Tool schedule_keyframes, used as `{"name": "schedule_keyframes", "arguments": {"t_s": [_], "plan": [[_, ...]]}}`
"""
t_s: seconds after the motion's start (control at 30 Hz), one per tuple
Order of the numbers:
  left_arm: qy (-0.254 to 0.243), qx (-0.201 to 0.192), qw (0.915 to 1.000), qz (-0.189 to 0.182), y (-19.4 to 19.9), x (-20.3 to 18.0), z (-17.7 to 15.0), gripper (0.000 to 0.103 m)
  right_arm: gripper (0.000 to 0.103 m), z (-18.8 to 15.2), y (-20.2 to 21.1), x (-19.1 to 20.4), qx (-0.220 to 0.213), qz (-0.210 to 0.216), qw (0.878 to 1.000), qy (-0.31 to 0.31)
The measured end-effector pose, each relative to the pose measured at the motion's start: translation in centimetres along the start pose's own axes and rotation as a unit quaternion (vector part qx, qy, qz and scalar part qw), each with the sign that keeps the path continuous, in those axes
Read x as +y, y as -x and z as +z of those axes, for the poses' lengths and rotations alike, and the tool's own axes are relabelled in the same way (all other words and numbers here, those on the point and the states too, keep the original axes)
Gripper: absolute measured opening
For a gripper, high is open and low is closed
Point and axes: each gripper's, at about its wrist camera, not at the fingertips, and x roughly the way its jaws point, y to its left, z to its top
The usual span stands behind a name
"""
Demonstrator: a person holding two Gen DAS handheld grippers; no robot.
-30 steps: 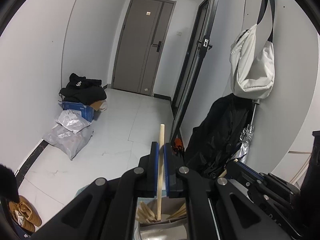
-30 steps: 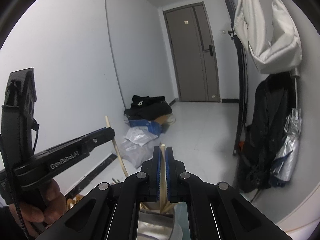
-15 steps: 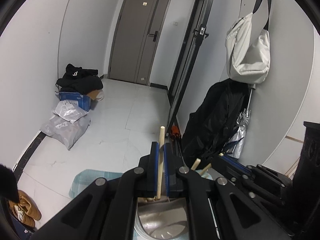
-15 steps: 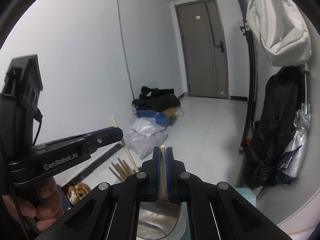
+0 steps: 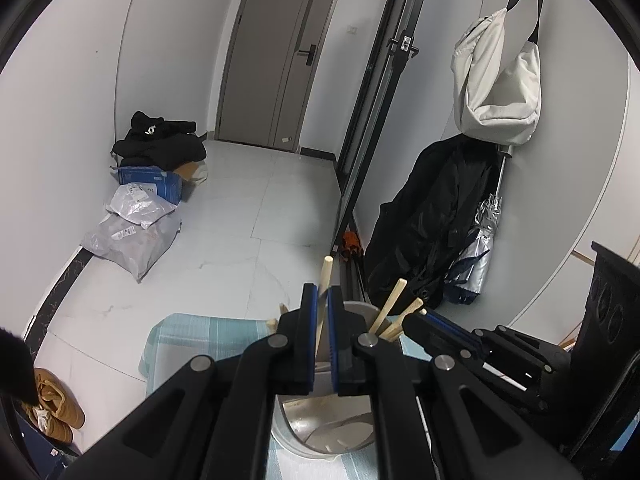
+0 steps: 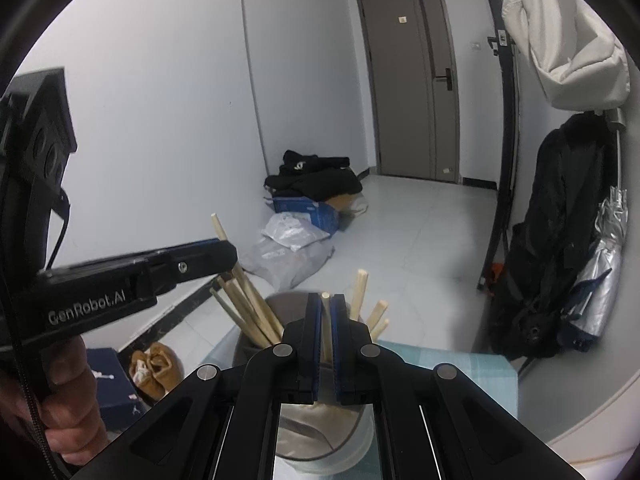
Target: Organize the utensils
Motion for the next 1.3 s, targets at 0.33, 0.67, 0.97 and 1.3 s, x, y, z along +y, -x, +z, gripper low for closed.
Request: {"name": "schedule_keyframes", "arguments": {"t_s": [0.33, 0.67, 0.97, 1.3], "plan": [[-0.004, 0.017, 0.9998, -0.005, 1.0, -0.2, -0.3, 0.002, 0.013, -1.0, 1.7, -0.7, 0.005, 0.015, 1.0, -0.026], [-0.007, -0.011, 0.9999, 0.003, 5.7, -2.4, 0.3, 0.003, 0.052, 0.6, 9.1, -1.2, -0.051, -0.012, 0.998, -0.045], [0.007, -0.044, 0.999, 0.004, 10.3, -3.7, 0.1, 0.034, 0.083, 0.9, 16.3, 0.1, -0.105, -0.063, 0.989, -0.078], [-0.006, -0.103, 0.9946, 0.008, 14.7, -3.4, -0.8, 0.073, 0.087, 0.6, 21.3, 1.1, -0.085, -0.075, 0.979, -0.171]]}}
